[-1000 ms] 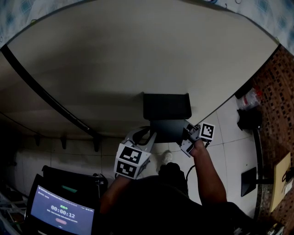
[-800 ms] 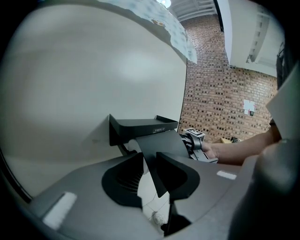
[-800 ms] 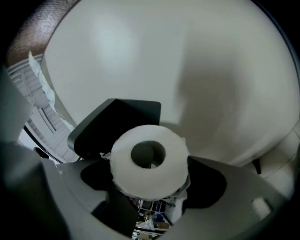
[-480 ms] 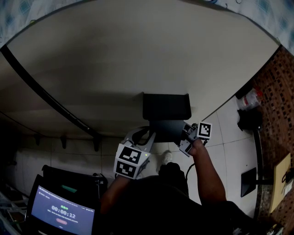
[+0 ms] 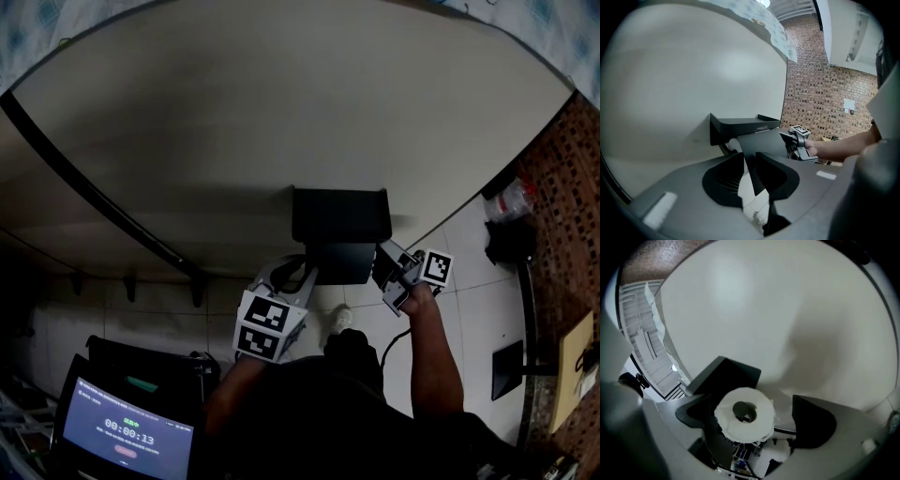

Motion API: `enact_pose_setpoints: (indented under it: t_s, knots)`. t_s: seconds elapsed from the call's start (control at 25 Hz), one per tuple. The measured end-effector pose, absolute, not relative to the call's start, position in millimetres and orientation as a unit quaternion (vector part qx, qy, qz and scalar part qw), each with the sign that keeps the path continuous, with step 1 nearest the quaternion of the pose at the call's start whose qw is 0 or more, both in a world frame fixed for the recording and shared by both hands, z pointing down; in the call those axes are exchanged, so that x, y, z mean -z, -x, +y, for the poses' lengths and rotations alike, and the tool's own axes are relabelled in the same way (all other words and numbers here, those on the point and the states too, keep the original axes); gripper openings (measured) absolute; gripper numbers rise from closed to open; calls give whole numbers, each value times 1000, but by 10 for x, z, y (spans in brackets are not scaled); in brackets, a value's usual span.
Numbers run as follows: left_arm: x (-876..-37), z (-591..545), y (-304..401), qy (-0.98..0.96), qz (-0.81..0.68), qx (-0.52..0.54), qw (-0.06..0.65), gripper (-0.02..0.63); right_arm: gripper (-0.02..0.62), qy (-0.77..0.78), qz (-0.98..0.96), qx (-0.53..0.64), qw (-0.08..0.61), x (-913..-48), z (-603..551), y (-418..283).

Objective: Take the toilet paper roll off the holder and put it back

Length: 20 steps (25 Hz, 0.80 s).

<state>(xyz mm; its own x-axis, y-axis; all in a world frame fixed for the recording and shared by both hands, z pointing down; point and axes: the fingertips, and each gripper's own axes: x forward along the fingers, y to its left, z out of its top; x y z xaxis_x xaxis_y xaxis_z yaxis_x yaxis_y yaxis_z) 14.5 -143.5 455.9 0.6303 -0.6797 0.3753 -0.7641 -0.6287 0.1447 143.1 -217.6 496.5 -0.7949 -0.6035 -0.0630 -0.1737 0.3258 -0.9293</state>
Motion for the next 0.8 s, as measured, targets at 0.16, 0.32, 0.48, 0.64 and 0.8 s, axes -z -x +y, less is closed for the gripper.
enact_pose_setpoints:
  t_s: [0.16,0.32,0.48,0.64,0.8]
  knots:
    - [-4567,-1422,-144,-891,-405,-148,142,100,486,291,768,507,261,-4792,-2170,-1862]
    - [-4611,-1424,-121,-889,-411,-153,136,92,361,350,758,471,285,-4627,-2121,-2109]
    - [-4630,-1452,-115,-888,-413,-151,134,75,290,396,774,432,241,-4477,-2008,-2085]
    - [-4644,-1485,-134,-887,-418,-155,122,67,258,449,787,381,184,-4373,-1875,-2077]
    - [-4637,-1521,-176,-889,-416,-154,114,64,247,522,789,301,120,-4261,-1796,-2261]
